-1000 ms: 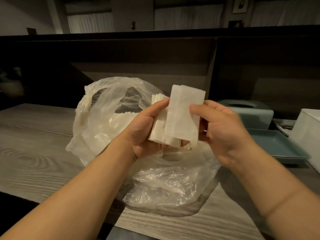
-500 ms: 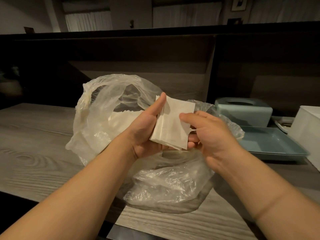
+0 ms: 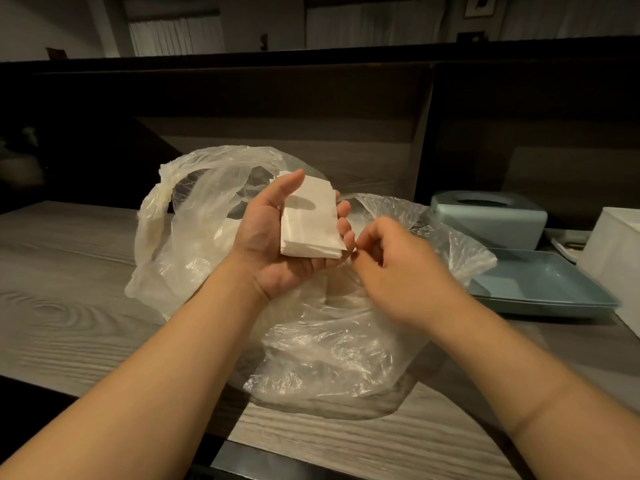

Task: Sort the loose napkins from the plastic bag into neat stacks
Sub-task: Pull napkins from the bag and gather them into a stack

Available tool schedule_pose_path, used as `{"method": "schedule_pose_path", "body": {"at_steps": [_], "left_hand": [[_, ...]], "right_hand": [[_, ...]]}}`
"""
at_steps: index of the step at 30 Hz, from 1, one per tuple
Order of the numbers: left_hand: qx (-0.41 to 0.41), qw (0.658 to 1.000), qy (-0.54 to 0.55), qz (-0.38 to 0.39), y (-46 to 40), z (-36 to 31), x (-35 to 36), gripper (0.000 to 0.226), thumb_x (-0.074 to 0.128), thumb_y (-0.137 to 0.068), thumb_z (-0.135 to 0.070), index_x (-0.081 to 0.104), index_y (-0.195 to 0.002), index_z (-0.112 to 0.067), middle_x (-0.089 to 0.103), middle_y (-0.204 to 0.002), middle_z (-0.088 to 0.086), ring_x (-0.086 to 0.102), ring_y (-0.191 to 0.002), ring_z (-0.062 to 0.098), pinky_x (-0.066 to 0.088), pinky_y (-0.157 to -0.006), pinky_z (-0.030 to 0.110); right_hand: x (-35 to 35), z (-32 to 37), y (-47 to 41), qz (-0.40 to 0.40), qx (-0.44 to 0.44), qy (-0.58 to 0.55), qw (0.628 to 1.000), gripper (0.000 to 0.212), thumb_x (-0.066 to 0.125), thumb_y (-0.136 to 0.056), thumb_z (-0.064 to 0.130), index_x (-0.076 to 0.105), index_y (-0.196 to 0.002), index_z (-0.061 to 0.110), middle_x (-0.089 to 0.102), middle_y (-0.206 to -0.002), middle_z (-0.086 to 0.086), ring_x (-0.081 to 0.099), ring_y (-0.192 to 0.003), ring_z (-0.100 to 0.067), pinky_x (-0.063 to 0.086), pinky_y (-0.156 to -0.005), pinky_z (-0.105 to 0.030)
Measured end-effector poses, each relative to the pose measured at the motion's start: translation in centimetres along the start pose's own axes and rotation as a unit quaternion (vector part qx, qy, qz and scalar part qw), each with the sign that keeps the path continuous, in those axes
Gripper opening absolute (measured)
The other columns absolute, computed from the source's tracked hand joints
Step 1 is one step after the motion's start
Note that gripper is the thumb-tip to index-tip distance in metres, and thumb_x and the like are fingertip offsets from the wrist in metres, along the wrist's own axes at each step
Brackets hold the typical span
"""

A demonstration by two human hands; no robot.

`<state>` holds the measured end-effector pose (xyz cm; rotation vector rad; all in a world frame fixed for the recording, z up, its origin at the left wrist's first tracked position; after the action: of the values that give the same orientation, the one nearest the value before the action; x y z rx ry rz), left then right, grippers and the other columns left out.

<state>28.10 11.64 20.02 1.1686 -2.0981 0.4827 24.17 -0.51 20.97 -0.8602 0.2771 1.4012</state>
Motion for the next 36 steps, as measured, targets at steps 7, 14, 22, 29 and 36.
{"method": "schedule_pose_path", "body": {"at_steps": [7, 14, 22, 29, 36], "left_hand": [[0.016, 0.998, 0.049, -0.038, 0.0, -0.5, -0.6, 0.053, 0.064, -0.086, -0.042, 0.057, -0.125, -0.006, 0.065, -0.1, 0.012, 0.061, -0.077, 0.024, 0.057, -0.073, 0.037], [0.028, 0.996, 0.068, -0.042, 0.0, -0.7, -0.7, 0.052, 0.063, -0.089, -0.042, 0.056, -0.124, -0.004, 0.063, -0.097, 0.014, 0.061, -0.071, 0.024, 0.058, -0.07, 0.038], [0.035, 0.996, 0.069, -0.043, 0.0, -0.8, -0.7, 0.054, 0.062, -0.09, -0.042, 0.055, -0.126, -0.003, 0.063, -0.096, 0.014, 0.061, -0.072, 0.025, 0.057, -0.07, 0.038], [0.039, 0.996, 0.076, -0.039, -0.1, -0.7, -0.6, 0.053, 0.062, -0.088, -0.041, 0.056, -0.122, -0.002, 0.063, -0.095, 0.014, 0.06, -0.07, 0.024, 0.058, -0.069, 0.036], [0.059, 0.991, 0.111, -0.034, 0.2, -1.1, -0.4, 0.046, 0.062, -0.09, -0.041, 0.061, -0.106, 0.002, 0.062, -0.095, 0.014, 0.058, -0.072, 0.023, 0.053, -0.075, 0.037]], "right_hand": [[2.3, 1.1, 0.9, 0.123, -0.058, 0.162, 0.977, 0.036, 0.079, -0.079, 0.047, 0.052, -0.099, 0.034, 0.063, -0.077, 0.014, 0.058, -0.073, -0.002, 0.048, -0.071, -0.03], [3.5, 1.2, 1.6, 0.173, -0.061, 0.183, 0.966, 0.037, 0.071, -0.08, 0.066, 0.049, -0.093, 0.038, 0.051, -0.081, 0.021, 0.046, -0.079, 0.0, 0.036, -0.093, -0.034], [4.5, -1.2, 0.7, 0.059, 0.082, 0.048, 0.994, 0.036, 0.063, -0.081, 0.071, 0.072, -0.086, 0.036, 0.072, -0.078, 0.021, 0.059, -0.103, -0.009, 0.026, -0.095, -0.038], [4.4, -1.8, 0.5, 0.086, 0.134, -0.143, 0.977, 0.012, 0.081, -0.076, 0.033, 0.075, -0.079, 0.022, 0.074, -0.07, 0.007, 0.07, -0.074, -0.013, 0.057, -0.088, -0.041], [0.2, -2.7, -0.5, -0.018, 0.181, -0.302, 0.936, 0.014, 0.067, -0.086, 0.01, 0.058, -0.077, 0.015, 0.058, -0.068, -0.004, 0.054, -0.06, -0.018, 0.045, -0.053, -0.029]]}}
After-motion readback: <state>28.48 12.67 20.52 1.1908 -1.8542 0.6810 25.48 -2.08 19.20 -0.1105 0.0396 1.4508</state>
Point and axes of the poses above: each hand's wrist, its own y-axis away from the middle knuckle, its own x-axis out of the palm, z = x × y, the point moved 8 cm from there along -y, towards the middle knuckle
